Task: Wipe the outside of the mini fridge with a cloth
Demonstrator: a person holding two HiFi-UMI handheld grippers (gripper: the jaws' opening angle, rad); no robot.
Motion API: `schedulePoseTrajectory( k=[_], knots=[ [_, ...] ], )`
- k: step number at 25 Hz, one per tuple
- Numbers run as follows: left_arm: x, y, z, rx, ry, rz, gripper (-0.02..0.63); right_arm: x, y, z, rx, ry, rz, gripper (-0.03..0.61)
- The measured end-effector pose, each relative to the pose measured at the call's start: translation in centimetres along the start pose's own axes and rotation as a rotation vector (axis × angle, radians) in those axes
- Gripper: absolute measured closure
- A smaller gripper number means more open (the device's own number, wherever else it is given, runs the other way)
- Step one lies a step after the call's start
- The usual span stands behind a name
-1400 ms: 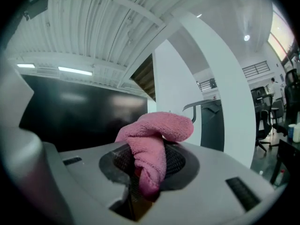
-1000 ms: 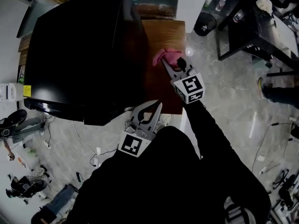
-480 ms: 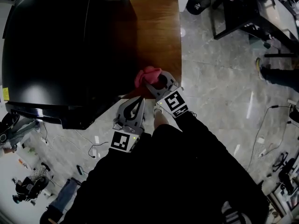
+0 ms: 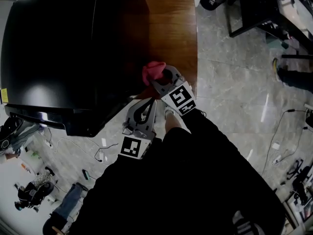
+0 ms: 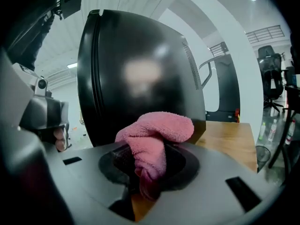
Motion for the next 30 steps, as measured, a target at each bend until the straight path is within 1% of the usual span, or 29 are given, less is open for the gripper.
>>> schedulePoseTrajectory(
  k=[4,10,12,16,23,28,30],
  knots=[
    [0.1,1.1,0.2,0.006,-0.008,0.002,0.607,1.4,0.9,0.1,0.004,0.000,-0.006,0.463],
    [-0.3,2.9,1.3,0.051,-0.041,0.081,0.607,5.1,2.8,0.7,0.007,-0.004,-0.033,0.465],
    [-0.3,3.7,1.6,0.065,-0.045,0.080,0.607,6.3,3.5,1.0,0.008,-0.010,-0.039,0.465],
    [0.4,5.5,2.5,0.064,-0.054,0.078,0.607,8.9,4.7,1.6,0.010,-0.023,-0.048,0.465],
    [-0.4,9.7,4.7,0.062,-0.045,0.085,0.607,15.2,8.0,2.9,0.018,-0.013,-0.086,0.468],
    [-0.5,11.2,6.1,0.071,-0.055,0.108,0.607,19.7,10.4,4.2,0.014,-0.016,-0.120,0.471],
    [-0.5,11.9,6.6,0.063,-0.063,0.103,0.607,21.8,11.1,4.9,0.015,-0.019,-0.141,0.471]
  ],
)
Point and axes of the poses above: the fingertips, and each gripper's own axes: y forward along the fingers, x to its right, z out of its top, the point moved 9 cm from there along -y, backward along the fingers, and after that the axes turned 5 degrees about -y, right-handed, at the moved point
